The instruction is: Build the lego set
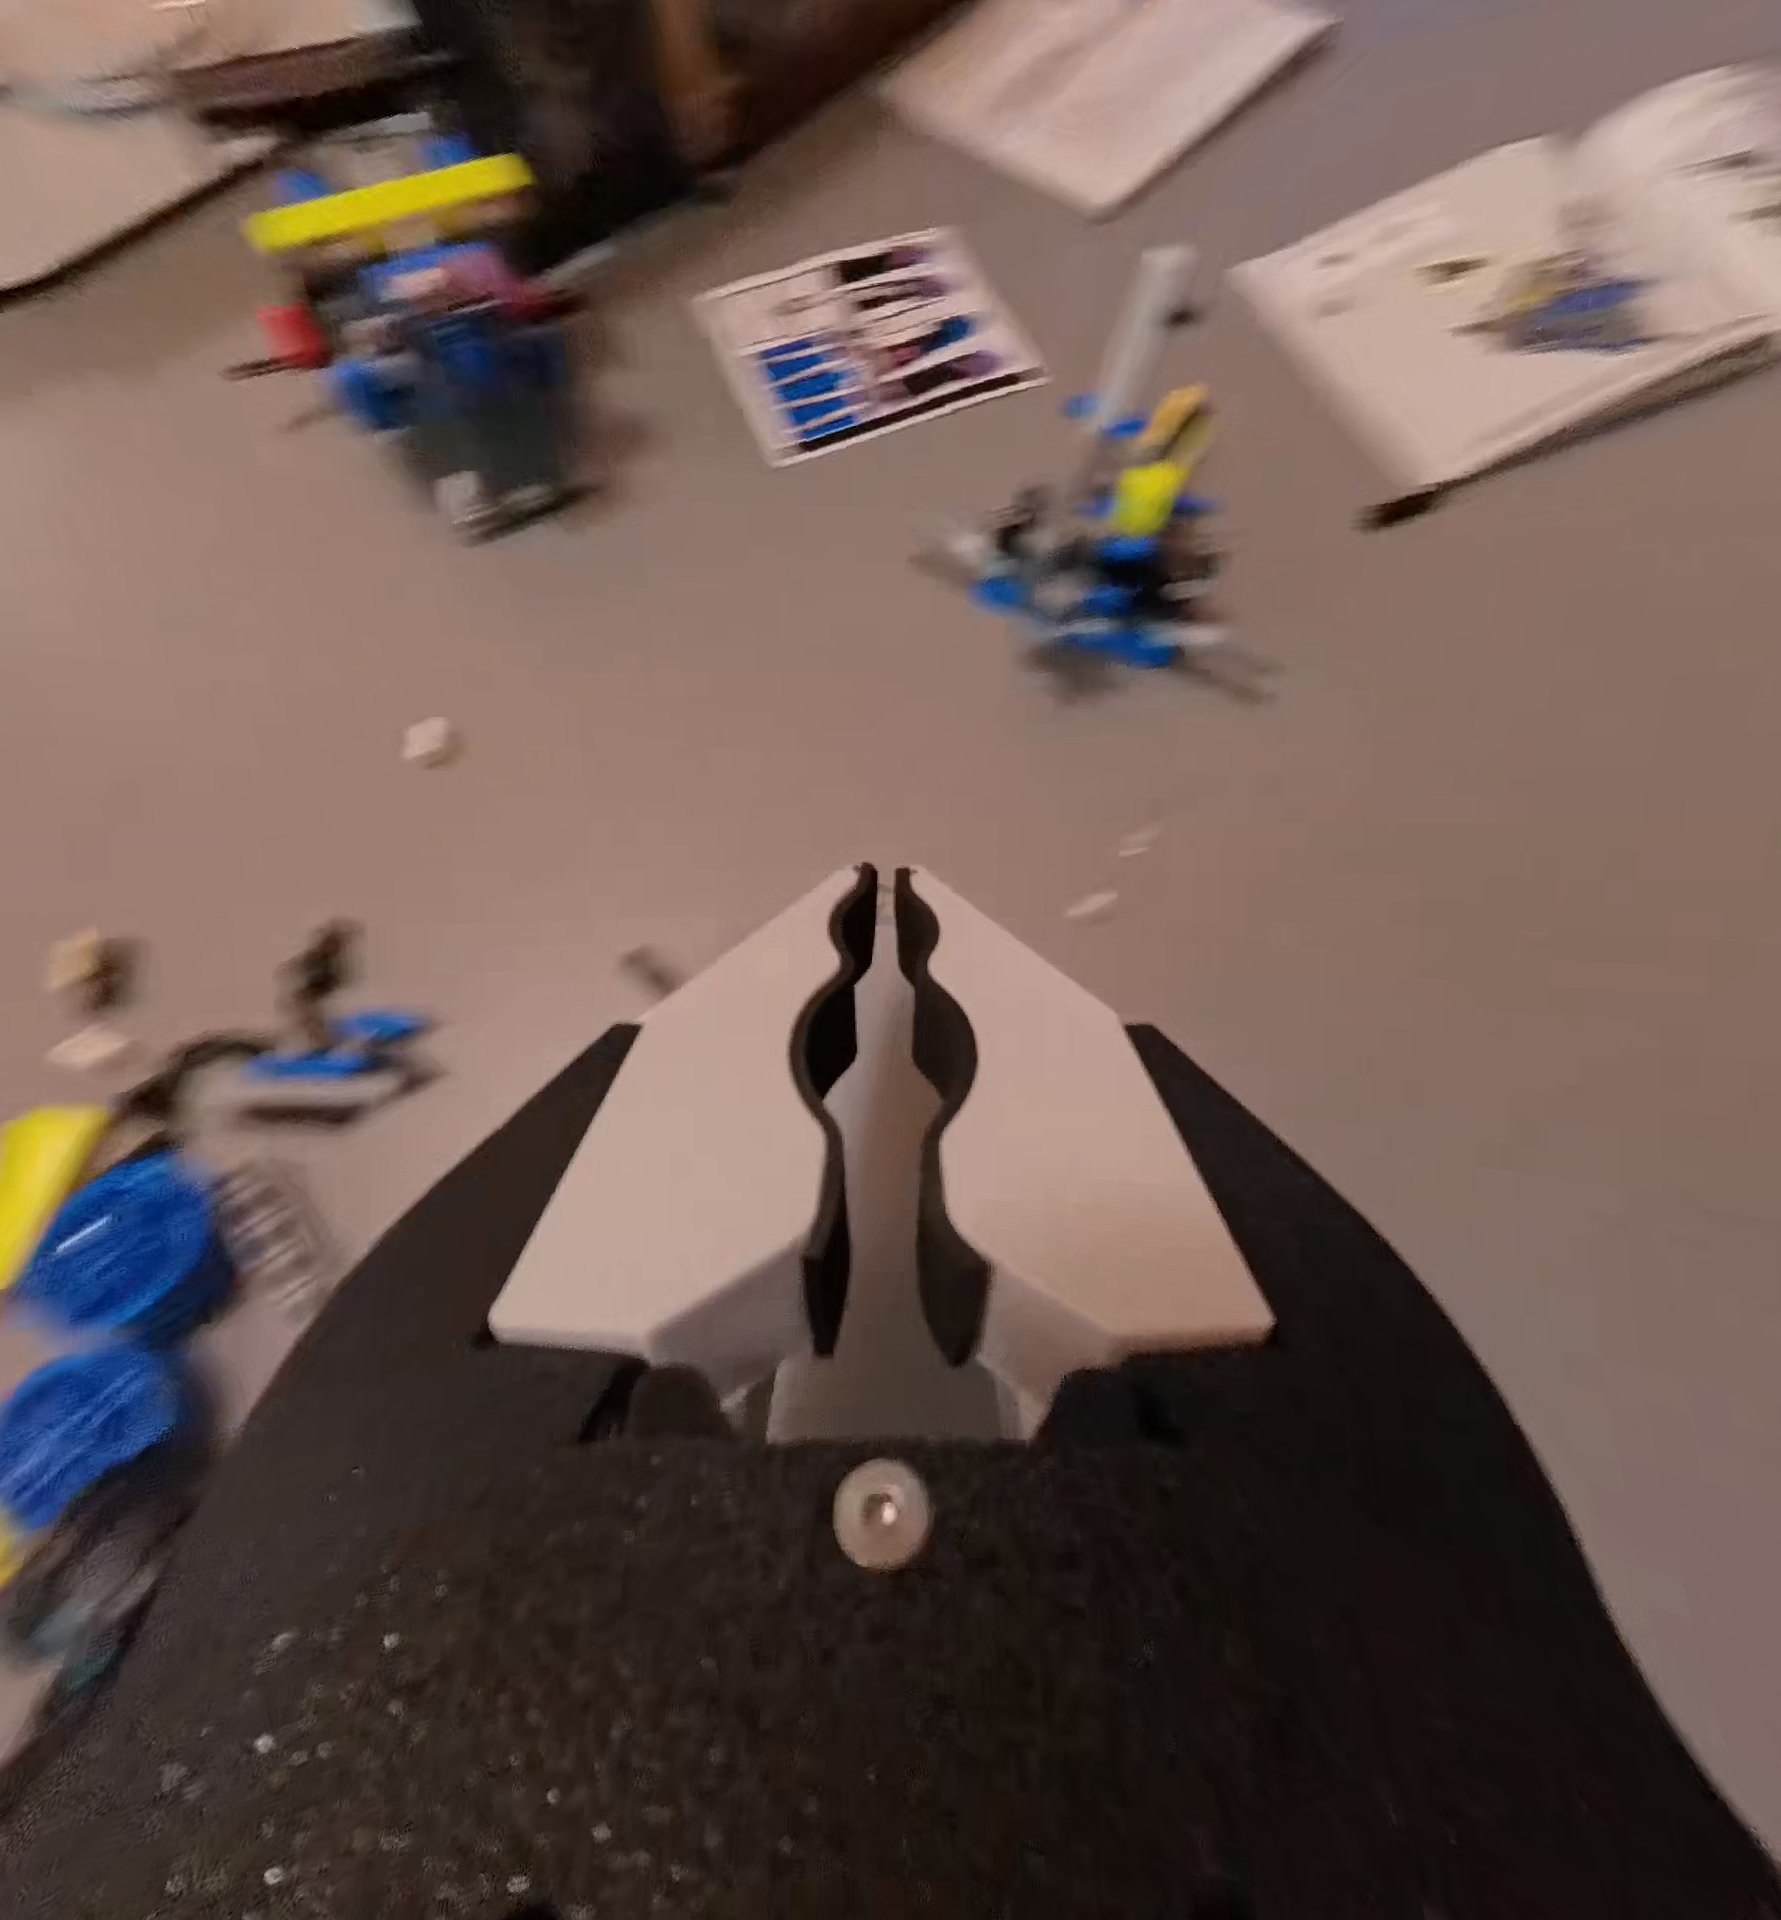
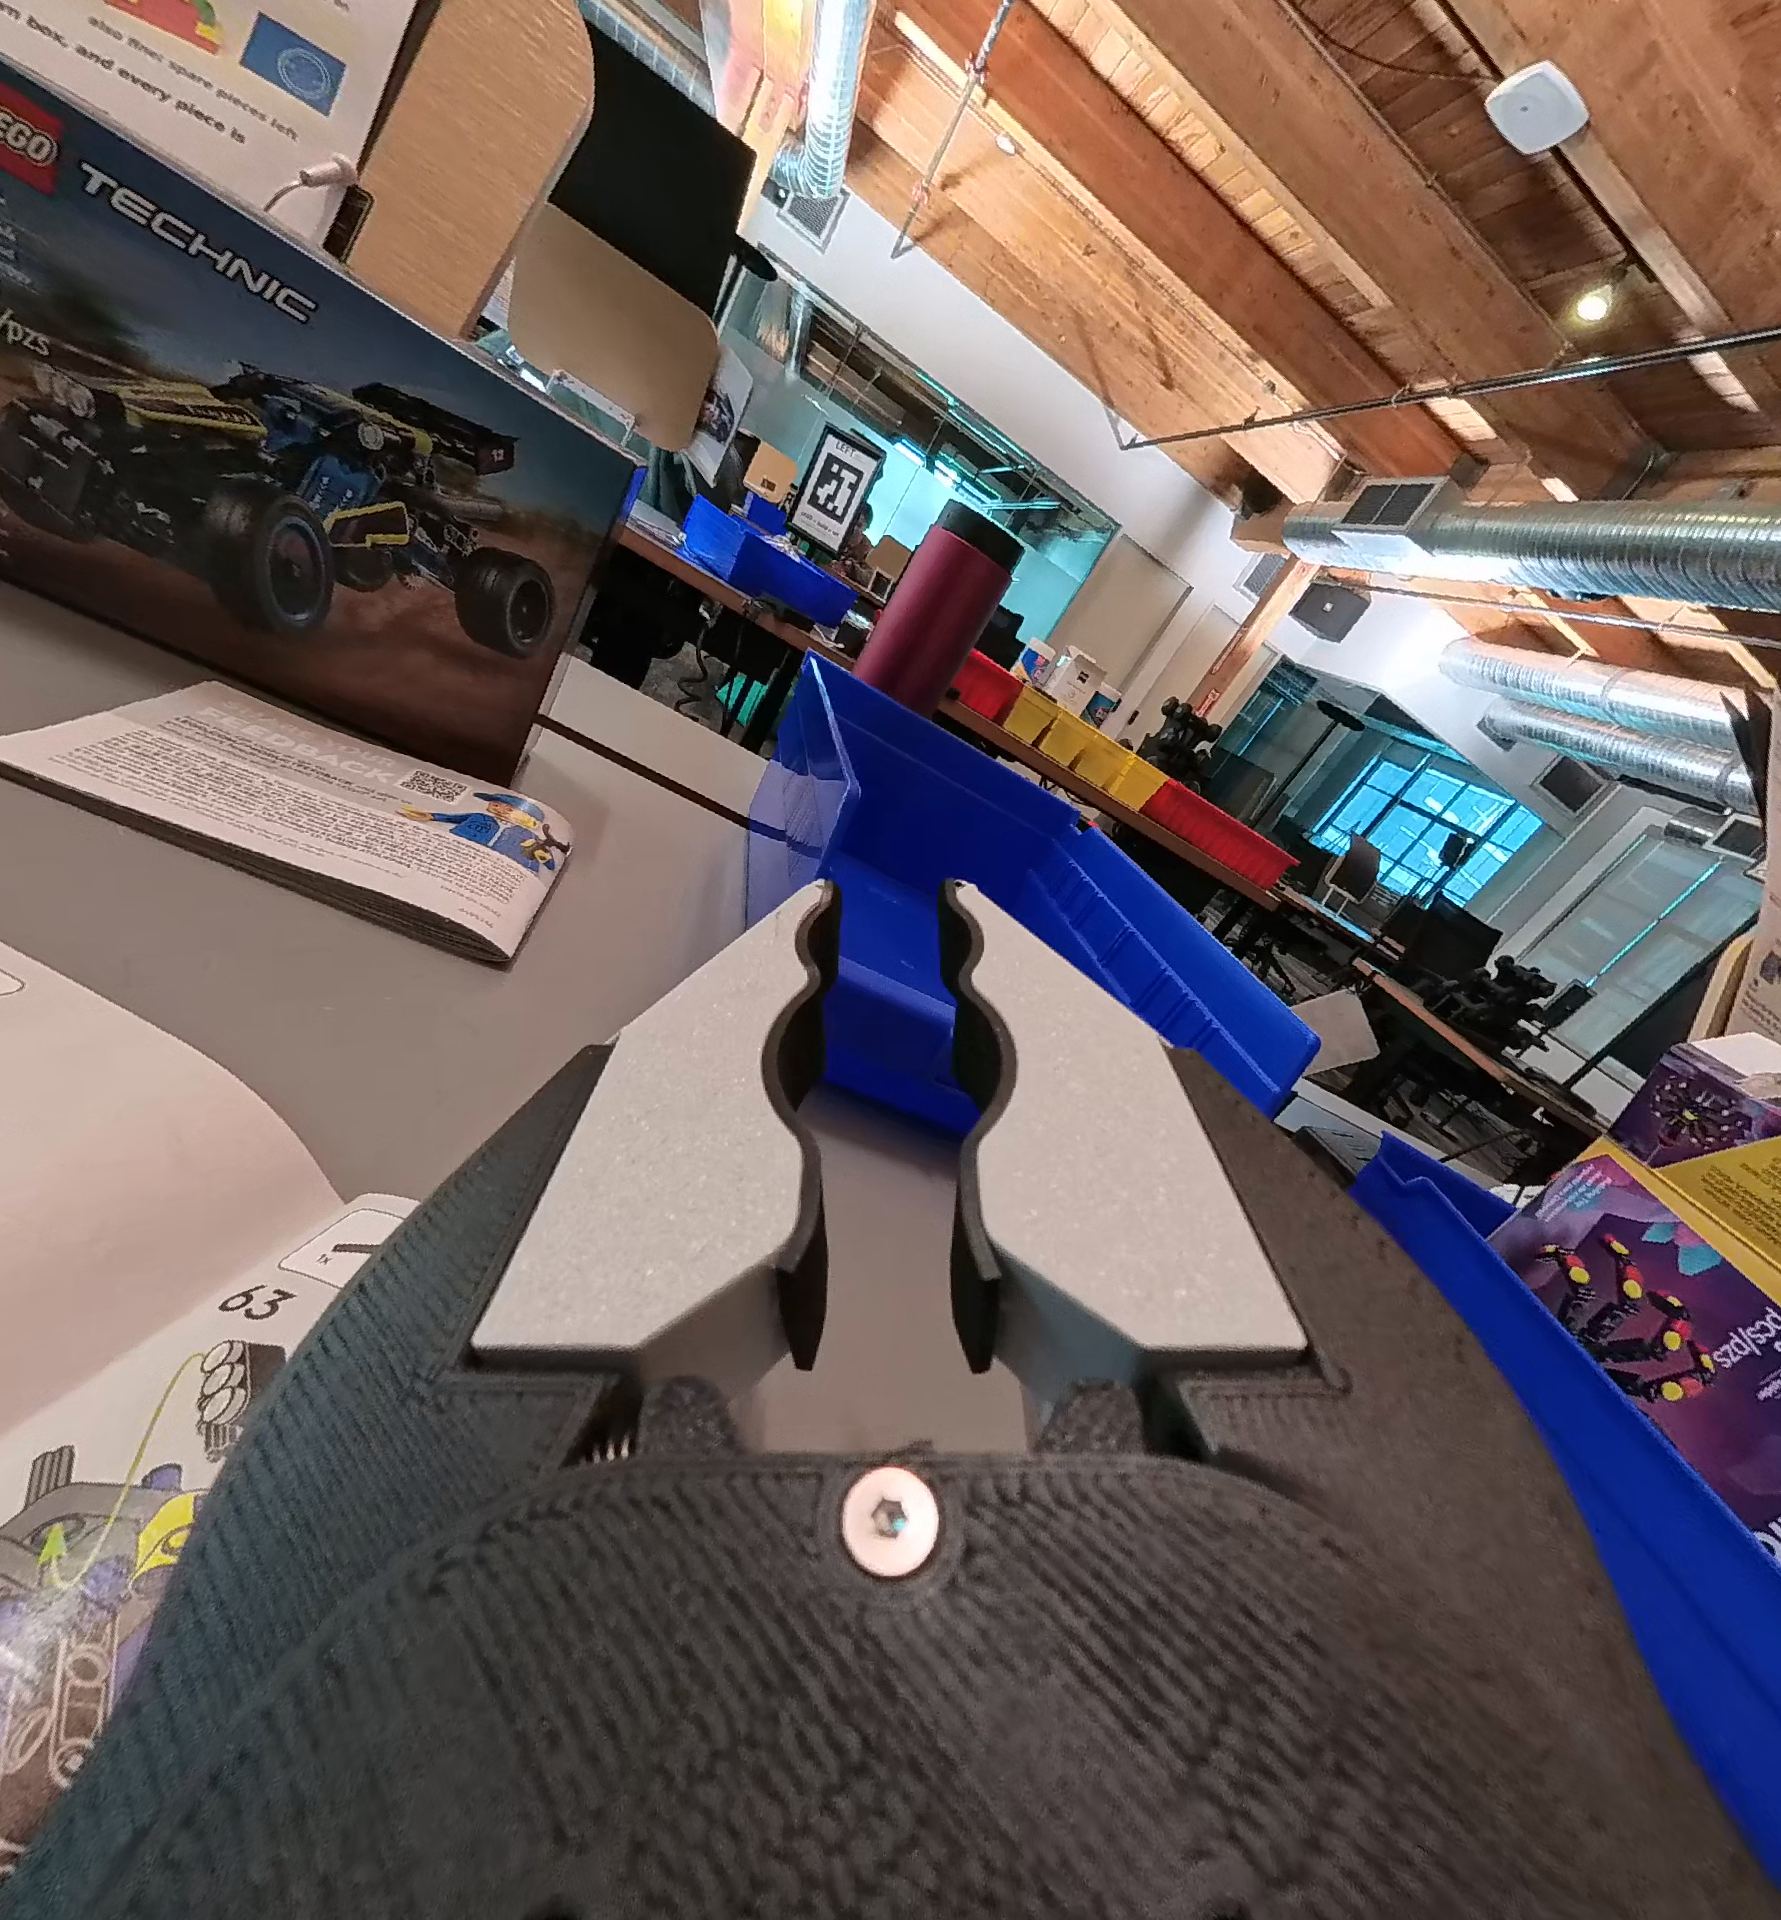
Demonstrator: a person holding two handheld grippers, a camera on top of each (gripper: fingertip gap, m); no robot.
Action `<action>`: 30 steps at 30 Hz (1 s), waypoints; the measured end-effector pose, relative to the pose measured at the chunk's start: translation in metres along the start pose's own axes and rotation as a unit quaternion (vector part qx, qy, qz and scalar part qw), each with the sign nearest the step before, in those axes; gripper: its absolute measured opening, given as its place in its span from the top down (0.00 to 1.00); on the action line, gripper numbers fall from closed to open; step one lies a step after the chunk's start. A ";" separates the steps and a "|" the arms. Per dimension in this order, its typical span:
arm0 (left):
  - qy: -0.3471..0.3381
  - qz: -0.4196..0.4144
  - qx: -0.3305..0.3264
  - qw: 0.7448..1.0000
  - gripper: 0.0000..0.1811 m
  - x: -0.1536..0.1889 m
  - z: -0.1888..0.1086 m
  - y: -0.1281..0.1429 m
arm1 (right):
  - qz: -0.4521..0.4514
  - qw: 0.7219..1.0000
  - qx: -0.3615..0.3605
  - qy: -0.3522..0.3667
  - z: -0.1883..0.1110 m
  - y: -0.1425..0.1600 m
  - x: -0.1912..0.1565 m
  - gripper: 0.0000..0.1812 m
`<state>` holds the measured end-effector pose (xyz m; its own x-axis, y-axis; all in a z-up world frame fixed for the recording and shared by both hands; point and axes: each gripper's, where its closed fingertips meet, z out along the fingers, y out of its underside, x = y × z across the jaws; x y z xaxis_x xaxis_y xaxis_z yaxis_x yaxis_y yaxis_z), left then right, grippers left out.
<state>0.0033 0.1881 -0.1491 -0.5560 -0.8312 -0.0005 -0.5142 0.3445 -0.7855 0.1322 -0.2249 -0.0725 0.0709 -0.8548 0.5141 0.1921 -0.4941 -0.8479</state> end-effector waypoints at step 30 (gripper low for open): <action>0.028 0.031 -0.026 0.999 0.94 0.069 0.011 0.024 | 0.083 0.995 0.036 0.033 -0.006 -0.007 0.024 0.91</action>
<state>-0.0398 0.1346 -0.1745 -0.6219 -0.7830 -0.0124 -0.5110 0.4178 -0.7512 0.1268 -0.2426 -0.0555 0.0429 -0.9335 0.3561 0.2524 -0.3348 -0.9079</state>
